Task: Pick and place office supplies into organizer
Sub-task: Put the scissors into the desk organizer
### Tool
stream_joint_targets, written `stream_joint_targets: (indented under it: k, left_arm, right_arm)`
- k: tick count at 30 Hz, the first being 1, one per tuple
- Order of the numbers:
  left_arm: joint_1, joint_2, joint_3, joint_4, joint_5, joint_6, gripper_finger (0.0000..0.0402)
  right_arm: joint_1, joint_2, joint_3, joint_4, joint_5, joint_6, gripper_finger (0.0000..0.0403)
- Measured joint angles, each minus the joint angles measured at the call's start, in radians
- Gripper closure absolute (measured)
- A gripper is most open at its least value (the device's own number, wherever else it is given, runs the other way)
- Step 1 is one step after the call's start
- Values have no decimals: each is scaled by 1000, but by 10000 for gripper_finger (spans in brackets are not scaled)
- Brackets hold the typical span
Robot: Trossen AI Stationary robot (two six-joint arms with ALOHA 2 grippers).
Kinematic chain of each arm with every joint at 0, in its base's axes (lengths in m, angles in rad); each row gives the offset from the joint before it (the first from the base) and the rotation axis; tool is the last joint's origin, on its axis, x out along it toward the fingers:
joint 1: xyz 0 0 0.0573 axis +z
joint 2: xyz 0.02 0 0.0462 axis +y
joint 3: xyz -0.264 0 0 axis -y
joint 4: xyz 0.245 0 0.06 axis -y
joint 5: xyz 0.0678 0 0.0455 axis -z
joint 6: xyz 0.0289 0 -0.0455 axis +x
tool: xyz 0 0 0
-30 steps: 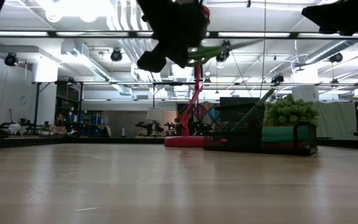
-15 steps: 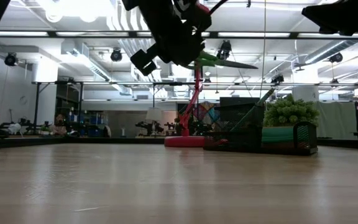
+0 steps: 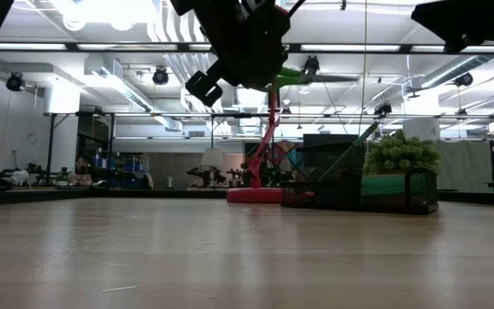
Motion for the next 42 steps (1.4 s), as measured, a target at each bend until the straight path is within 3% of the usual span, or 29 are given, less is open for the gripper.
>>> stream_joint_targets:
  k: [3,7,13,18,25,28,31,34,39,42]
  left_arm:
    - [0,0,-6,-4,5,82,391]
    - [9,0,-6,-2,10,83,391]
    - [10,0,1,5,13,84,391]
    - [10,0,-5,3,13,88,391]
    - [8,0,-3,2,-1,84,391]
    - [6,0,-4,5,-1,83,391]
    - [6,0,-4,19,0,85,391]
    - [6,0,-4,41,1,89,391]
    - [4,0,2,51,1,91,391]
    - [4,0,1,51,2,91,391]
  right_arm:
    - [0,33,0,71,4,0,286]
    - [0,104,2,140,71,-8,252]
    - [0,302,135,57,105,64,230]
    - [-16,535,355,-142,104,86,236]
    - [-130,829,705,-585,90,166,251]
    - [-207,912,803,-729,1,209,252]
    - [-288,976,866,-819,-165,202,248]
    - [-371,1025,913,-825,-313,166,242]
    - [-491,1128,1001,-814,-424,140,235]
    - [-553,1201,1056,-812,-546,134,234]
